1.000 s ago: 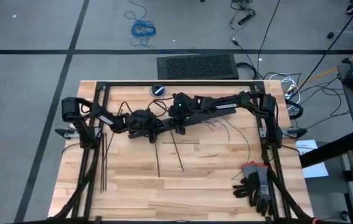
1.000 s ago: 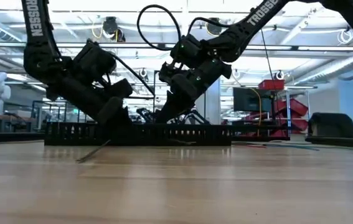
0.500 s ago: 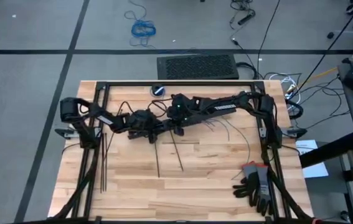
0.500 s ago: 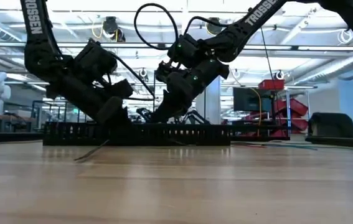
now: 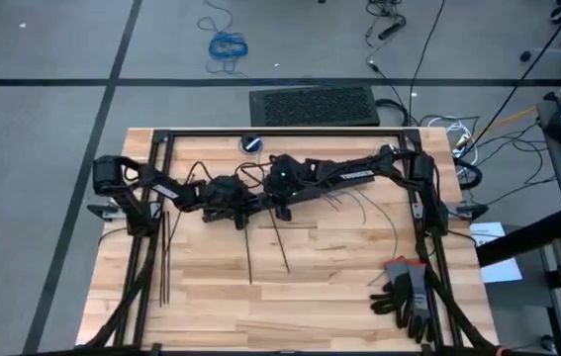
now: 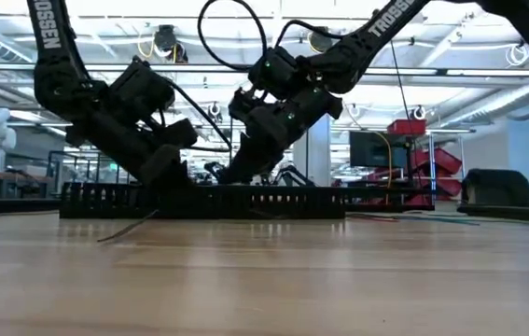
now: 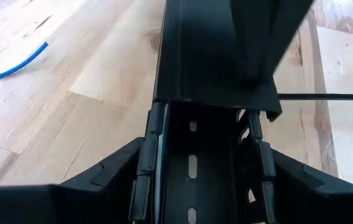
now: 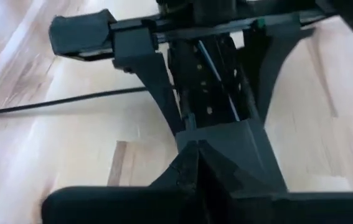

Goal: Ziptie cables
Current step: Close the black cable duct

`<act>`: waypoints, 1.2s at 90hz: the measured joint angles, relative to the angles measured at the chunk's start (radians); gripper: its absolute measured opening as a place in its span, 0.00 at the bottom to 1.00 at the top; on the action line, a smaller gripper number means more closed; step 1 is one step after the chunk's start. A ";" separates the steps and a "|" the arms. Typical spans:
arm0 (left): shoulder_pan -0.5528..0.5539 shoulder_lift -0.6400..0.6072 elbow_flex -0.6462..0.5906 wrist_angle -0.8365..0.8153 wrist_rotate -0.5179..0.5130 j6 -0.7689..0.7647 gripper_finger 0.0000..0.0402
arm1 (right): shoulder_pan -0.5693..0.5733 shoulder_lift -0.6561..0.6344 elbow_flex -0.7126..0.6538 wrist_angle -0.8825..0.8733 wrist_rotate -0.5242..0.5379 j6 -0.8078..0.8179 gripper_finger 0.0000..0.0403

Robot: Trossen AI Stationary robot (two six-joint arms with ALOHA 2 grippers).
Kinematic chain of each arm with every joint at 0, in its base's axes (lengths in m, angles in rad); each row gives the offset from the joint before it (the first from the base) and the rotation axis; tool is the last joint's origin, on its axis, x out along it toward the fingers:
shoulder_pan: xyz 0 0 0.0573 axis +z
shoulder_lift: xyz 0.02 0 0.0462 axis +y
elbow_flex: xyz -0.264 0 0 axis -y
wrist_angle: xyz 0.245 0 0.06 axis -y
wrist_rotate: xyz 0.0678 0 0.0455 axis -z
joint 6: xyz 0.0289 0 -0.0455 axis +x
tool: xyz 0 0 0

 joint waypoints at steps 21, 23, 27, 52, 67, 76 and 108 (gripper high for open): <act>-0.005 0.001 0.020 -0.004 -0.008 -0.001 0.64 | -0.008 0.036 0.002 0.087 -0.019 0.020 0.00; -0.005 0.001 0.021 -0.007 -0.009 -0.001 0.64 | -0.007 0.037 0.002 0.088 -0.017 0.022 0.00; -0.007 0.001 0.022 -0.007 -0.009 0.000 0.64 | -0.007 0.040 0.003 0.096 -0.016 0.023 0.00; -0.009 0.001 0.027 0.002 -0.011 -0.002 0.64 | -0.007 -0.008 0.023 0.087 0.000 0.021 0.00; -0.010 0.001 0.027 0.001 -0.010 -0.001 0.64 | -0.005 -0.086 0.052 0.033 0.002 -0.003 0.00; -0.010 0.001 0.027 0.000 -0.008 0.000 0.64 | -0.018 -0.117 0.055 -0.030 0.007 -0.015 0.00; -0.010 0.001 0.027 0.001 -0.004 0.017 0.64 | -0.040 -0.025 0.054 -0.113 0.027 -0.010 0.00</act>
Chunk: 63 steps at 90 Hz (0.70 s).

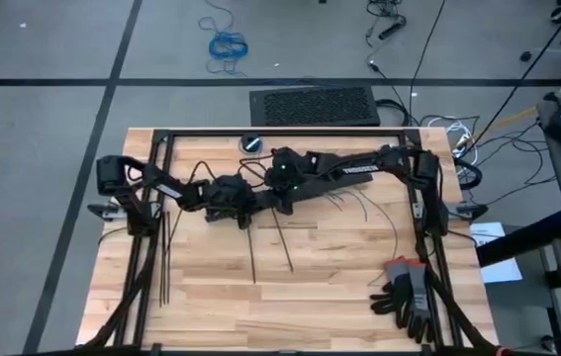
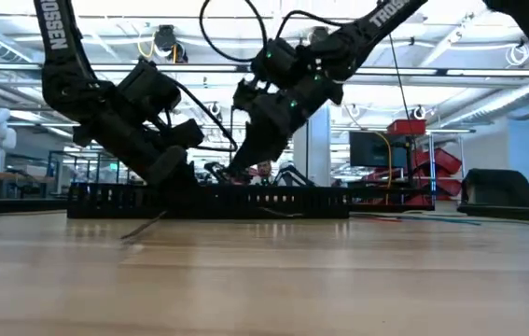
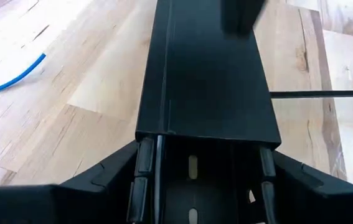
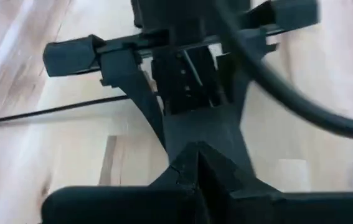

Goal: Ziptie cables
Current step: Close the black cable duct

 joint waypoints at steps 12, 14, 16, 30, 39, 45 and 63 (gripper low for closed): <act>0.000 0.000 0.001 0.000 0.000 0.000 0.64 | 0.013 0.071 0.019 0.116 -0.008 0.003 0.00; 0.000 0.000 0.002 0.000 0.000 0.000 0.64 | 0.014 0.084 0.028 0.122 -0.009 0.005 0.00; 0.000 0.000 0.003 -0.002 0.000 0.000 0.64 | 0.015 0.098 0.041 0.126 -0.008 0.008 0.00; 0.000 0.000 0.011 -0.012 0.001 0.000 0.64 | 0.014 0.158 0.106 0.113 -0.040 0.027 0.00; 0.000 0.000 0.013 -0.012 0.001 0.002 0.64 | 0.013 0.160 0.108 0.114 -0.041 0.025 0.00; 0.000 0.000 0.014 -0.011 0.001 0.002 0.64 | 0.013 0.154 0.108 0.110 -0.038 0.024 0.00; 0.000 0.000 0.018 -0.003 0.001 0.003 0.64 | 0.019 0.099 0.101 0.064 -0.011 -0.033 0.00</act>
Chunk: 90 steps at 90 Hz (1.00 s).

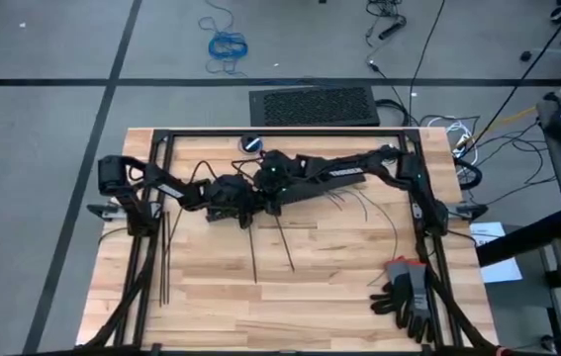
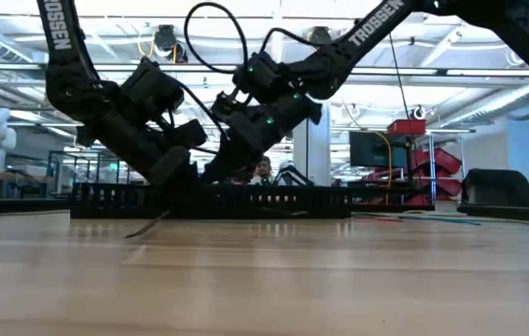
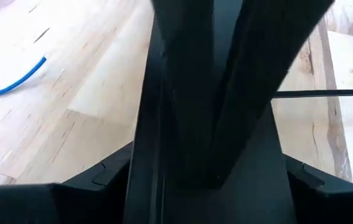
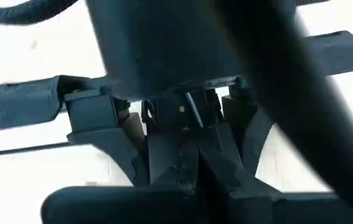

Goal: Ziptie cables
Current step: Close the black cable duct

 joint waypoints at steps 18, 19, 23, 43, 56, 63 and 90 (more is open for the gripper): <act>0.000 0.000 0.000 0.000 0.000 0.000 0.64 | 0.017 -0.132 0.003 -0.111 0.071 -0.069 0.00; 0.000 0.000 0.000 0.000 0.000 0.000 0.64 | 0.017 -0.136 0.003 -0.122 0.073 -0.071 0.00; 0.000 0.000 0.000 0.000 0.000 0.000 0.64 | 0.013 -0.143 0.002 -0.170 0.075 -0.073 0.00; 0.000 0.000 0.000 0.000 0.000 0.005 0.64 | -0.006 -0.134 -0.013 -0.320 0.111 -0.072 0.00; 0.000 0.000 0.000 -0.001 0.000 0.006 0.64 | -0.006 -0.070 -0.016 -0.267 0.109 -0.065 0.00; 0.000 0.000 0.000 -0.001 0.000 0.006 0.64 | -0.007 -0.034 -0.015 -0.207 0.072 -0.060 0.00; 0.000 0.000 -0.001 0.003 -0.001 0.006 0.64 | -0.003 -0.001 -0.014 -0.114 0.014 -0.016 0.00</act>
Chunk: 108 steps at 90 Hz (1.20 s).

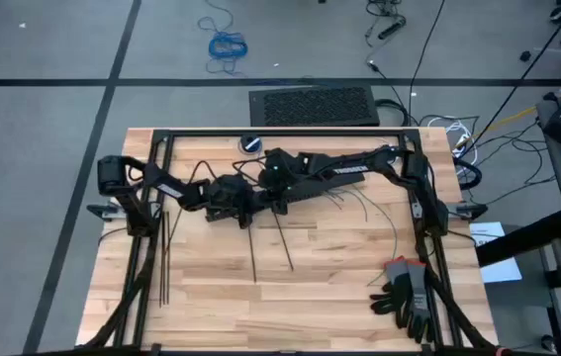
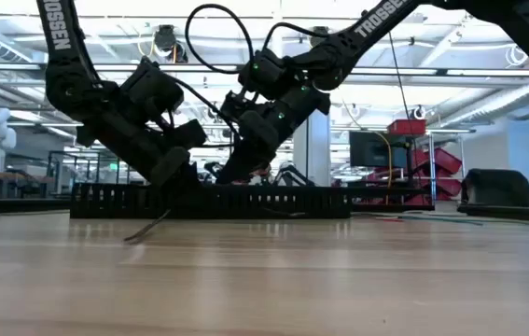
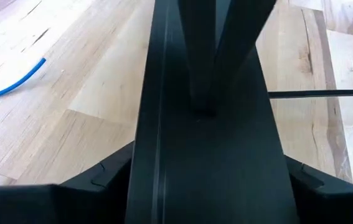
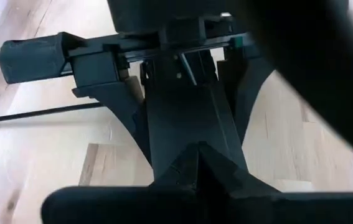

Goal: Ziptie cables
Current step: Close the black cable duct

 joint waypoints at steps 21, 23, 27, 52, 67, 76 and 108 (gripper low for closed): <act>-0.002 -0.070 -0.002 -0.081 0.050 -0.003 0.64 | 0.002 0.002 0.000 -0.009 -0.021 0.000 0.00; -0.002 -0.081 -0.002 -0.097 0.050 0.004 0.64 | 0.002 0.002 0.000 -0.011 -0.021 -0.001 0.00; -0.002 -0.101 -0.001 -0.127 0.050 0.018 0.64 | 0.002 0.002 0.000 -0.012 -0.021 -0.001 0.00; -0.004 -0.213 0.000 -0.259 0.075 0.012 0.64 | 0.002 0.002 -0.001 -0.013 -0.019 -0.008 0.00; -0.028 -0.298 0.006 -0.461 0.094 0.008 0.64 | 0.003 0.004 -0.002 -0.008 -0.065 -0.009 0.00; -0.039 -0.327 0.008 -0.537 0.097 -0.010 0.64 | 0.003 0.004 -0.002 -0.010 -0.070 -0.015 0.00; -0.048 -0.343 0.014 -0.576 0.080 -0.028 0.64 | 0.004 0.003 -0.003 -0.016 -0.087 -0.002 0.00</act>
